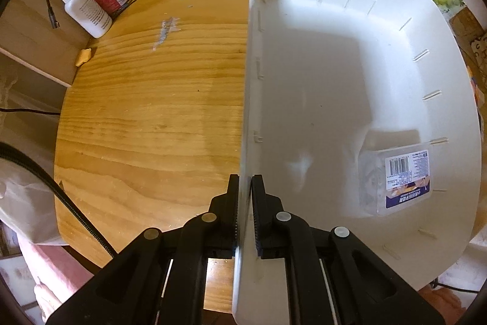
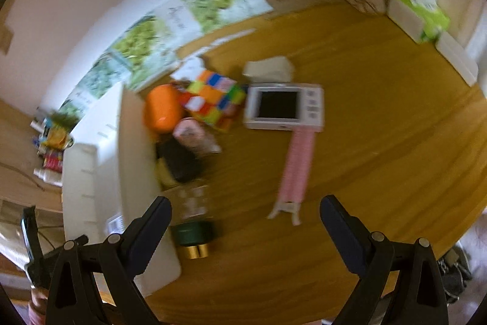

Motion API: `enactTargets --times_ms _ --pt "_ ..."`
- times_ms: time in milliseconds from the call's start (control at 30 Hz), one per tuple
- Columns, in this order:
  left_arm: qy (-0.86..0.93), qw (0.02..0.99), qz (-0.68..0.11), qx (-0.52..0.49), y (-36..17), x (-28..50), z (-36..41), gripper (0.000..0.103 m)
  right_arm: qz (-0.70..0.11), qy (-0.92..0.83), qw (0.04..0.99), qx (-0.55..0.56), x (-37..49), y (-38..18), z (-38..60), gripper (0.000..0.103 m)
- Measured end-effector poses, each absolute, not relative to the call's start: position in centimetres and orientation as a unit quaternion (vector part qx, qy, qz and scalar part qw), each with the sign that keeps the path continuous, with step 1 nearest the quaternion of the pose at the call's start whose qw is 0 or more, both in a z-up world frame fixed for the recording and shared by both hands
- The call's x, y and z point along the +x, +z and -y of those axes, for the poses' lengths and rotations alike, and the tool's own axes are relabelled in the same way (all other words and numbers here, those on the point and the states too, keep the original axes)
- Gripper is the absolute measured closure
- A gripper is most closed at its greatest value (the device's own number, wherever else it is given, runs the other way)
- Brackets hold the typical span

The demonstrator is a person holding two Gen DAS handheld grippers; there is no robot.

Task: Organize rigid objects
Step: 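Grasp the pink hair roller on the table with the right tool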

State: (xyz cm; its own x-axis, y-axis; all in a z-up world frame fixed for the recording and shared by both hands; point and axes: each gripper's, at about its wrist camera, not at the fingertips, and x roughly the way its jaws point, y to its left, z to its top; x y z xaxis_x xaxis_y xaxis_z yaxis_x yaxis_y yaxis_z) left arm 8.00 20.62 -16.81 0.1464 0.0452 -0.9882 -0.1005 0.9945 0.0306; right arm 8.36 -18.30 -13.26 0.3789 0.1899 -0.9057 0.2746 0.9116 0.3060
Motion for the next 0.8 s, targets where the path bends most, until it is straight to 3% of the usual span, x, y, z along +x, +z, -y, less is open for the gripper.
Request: enactTargets --times_ms 233,800 --pt "0.071 0.756 -0.651 -0.015 -16.9 8.0 -20.1 0.091 -0.599 -0.038 0.759 0.251 9.4 -16.3 22.0 0.010" --pt "0.113 0.756 -0.643 -0.035 -16.3 7.2 -19.5 0.088 -0.669 -0.031 0.690 0.276 12.2 -21.3 24.7 0.036"
